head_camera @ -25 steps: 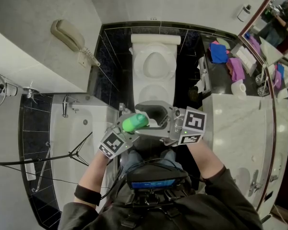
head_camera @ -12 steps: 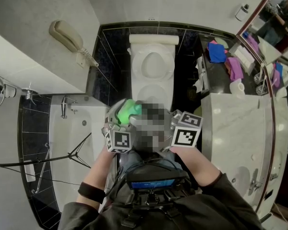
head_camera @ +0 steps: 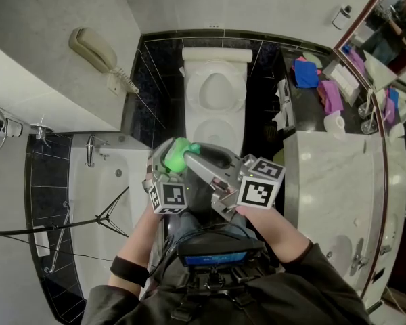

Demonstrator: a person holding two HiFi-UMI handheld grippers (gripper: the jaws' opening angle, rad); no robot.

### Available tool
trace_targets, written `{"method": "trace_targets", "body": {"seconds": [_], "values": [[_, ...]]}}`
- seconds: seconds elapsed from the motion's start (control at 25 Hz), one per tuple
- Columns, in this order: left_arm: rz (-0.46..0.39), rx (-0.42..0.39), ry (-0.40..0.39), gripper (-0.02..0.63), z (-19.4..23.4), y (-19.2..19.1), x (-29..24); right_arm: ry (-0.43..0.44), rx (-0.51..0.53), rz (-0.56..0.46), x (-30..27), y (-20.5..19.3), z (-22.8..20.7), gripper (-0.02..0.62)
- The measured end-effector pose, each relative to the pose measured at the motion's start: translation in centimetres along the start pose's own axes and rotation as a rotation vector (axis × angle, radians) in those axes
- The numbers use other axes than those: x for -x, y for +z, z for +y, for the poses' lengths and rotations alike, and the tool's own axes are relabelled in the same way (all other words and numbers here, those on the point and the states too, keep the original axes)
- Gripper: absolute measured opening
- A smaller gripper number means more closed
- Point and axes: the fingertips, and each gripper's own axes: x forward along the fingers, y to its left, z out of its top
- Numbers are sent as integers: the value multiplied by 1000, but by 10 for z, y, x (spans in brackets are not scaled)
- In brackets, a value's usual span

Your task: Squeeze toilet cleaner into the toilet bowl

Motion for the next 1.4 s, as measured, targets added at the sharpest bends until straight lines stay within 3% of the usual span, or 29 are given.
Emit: {"method": "trace_targets", "body": {"seconds": [0.2, 0.36, 0.6, 0.88, 1.04, 1.2, 1.4], "values": [[0, 10, -41, 193, -4, 1, -1, 15, 30, -6, 0, 3, 0, 144], [-15, 50, -148, 192, -16, 9, 1, 70, 82, -4, 1, 7, 5, 144], [-71, 110, -393, 192, -44, 32, 13, 215, 238, 43, 4, 8, 20, 147], [-135, 244, -757, 192, -88, 53, 45, 414, 405, 80, 14, 5, 37, 147], [-156, 272, -930, 192, -107, 58, 65, 547, 432, 106, 24, 0, 56, 147], [-158, 285, -984, 192, -113, 60, 75, 584, 439, 99, 28, -4, 59, 149], [-151, 283, -953, 192, -110, 58, 71, 540, 406, 84, 26, -2, 53, 171]]}}
